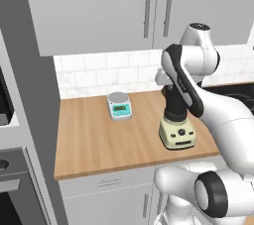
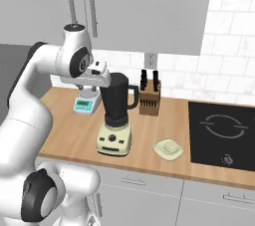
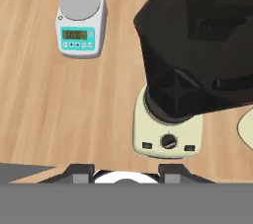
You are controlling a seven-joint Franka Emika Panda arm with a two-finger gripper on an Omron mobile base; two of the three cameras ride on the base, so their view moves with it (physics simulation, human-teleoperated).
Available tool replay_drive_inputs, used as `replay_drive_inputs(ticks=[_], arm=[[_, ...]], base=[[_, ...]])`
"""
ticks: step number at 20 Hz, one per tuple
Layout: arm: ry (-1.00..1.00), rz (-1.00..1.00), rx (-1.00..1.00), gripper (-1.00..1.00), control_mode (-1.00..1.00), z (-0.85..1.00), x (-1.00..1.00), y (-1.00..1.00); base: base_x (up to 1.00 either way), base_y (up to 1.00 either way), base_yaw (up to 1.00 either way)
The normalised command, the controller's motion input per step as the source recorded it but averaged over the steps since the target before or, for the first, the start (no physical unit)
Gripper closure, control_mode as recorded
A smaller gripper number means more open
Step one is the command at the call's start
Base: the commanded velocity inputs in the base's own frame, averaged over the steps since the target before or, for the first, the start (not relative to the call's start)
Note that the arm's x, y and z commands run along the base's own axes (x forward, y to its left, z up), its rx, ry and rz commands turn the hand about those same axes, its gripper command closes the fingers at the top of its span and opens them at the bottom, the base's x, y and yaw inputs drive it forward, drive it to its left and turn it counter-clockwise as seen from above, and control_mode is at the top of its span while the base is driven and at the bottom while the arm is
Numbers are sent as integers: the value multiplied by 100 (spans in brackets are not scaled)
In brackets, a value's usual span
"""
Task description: Close the lid blender by securely placing the lid on top.
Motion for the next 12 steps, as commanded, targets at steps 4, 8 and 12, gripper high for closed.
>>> replay_drive_inputs(ticks=[4,8,12], arm=[[-16,15,10,-100,-100,-2,-1,-66],[-24,17,18,-100,-100,-4,-7,-100],[-22,13,10,-100,-100,-10,-19,-100]], base=[[0,0,0],[0,0,0],[0,0,0]])
